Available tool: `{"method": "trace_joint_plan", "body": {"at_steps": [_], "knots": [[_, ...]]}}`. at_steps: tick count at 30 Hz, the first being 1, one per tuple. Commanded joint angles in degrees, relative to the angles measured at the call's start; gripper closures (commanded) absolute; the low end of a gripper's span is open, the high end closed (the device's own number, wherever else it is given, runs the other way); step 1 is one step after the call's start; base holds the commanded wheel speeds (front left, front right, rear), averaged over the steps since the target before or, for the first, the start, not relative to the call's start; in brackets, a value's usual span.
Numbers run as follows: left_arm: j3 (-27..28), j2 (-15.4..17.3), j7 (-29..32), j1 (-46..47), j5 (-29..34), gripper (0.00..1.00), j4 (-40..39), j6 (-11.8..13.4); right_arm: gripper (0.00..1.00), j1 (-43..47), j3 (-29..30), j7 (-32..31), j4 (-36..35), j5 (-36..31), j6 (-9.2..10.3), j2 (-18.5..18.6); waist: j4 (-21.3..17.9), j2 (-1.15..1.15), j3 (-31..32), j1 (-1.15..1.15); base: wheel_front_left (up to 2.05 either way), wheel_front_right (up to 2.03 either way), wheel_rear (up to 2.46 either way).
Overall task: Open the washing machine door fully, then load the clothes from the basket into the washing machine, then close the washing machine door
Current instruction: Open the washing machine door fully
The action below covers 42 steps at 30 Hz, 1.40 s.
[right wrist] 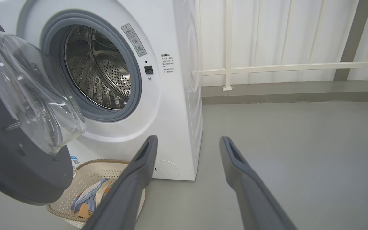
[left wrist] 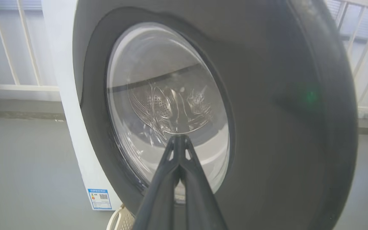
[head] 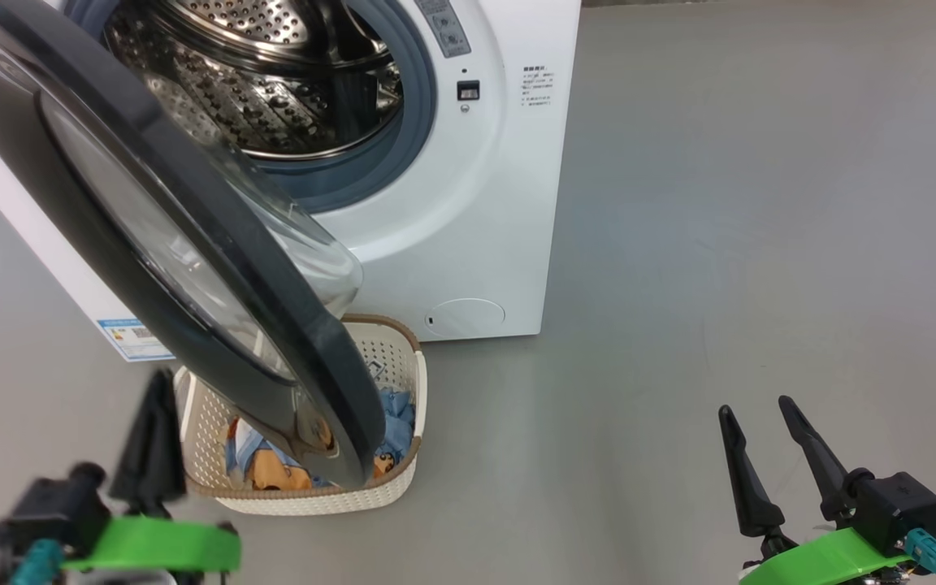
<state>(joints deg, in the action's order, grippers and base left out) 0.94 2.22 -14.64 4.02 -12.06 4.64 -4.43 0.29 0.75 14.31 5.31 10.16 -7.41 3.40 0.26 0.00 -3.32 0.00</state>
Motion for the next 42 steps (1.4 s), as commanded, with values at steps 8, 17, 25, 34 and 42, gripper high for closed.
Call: {"method": "trace_joint_plan", "body": {"at_steps": [8, 17, 25, 34, 42], "knots": [[1.40, 0.91, -0.36, 10.17, 2.94, 1.00, -17.04, 0.35, 0.00, 0.52, -0.94, 0.69, -0.79, -0.73, -0.08, -0.05, -0.42, 0.00, 1.06, 0.00, 0.00, 0.00, 0.00], [-10.04, 0.81, 3.53, 18.15, 3.51, 1.00, -24.34, -1.18, 0.00, 0.43, -1.51, 0.69, -0.49, -1.00, -0.08, -0.06, -1.88, 0.00, 1.78, 0.00, 0.00, 0.00, 0.00], [-22.73, 0.68, 5.91, 21.54, 0.67, 1.00, -23.16, 0.59, 0.00, -0.38, -2.38, 0.69, -0.40, -1.03, -0.08, -0.10, -3.84, 0.00, 0.63, 0.00, 0.00, 0.00, 0.00], [-31.80, 0.66, 6.53, 21.00, -2.62, 1.00, -16.63, 4.52, 0.00, -0.96, -2.65, 0.69, 0.09, -0.86, -0.08, -0.24, -4.44, 0.00, -0.86, 0.00, 0.00, 0.00, 0.00], [-34.79, 0.66, 6.96, 20.06, -4.12, 1.00, -13.47, 6.81, 0.00, -1.24, -2.24, 0.69, 0.41, -0.92, -0.08, -0.27, -2.88, 0.00, -2.18, 0.00, 0.00, 0.00, 0.00]]}}
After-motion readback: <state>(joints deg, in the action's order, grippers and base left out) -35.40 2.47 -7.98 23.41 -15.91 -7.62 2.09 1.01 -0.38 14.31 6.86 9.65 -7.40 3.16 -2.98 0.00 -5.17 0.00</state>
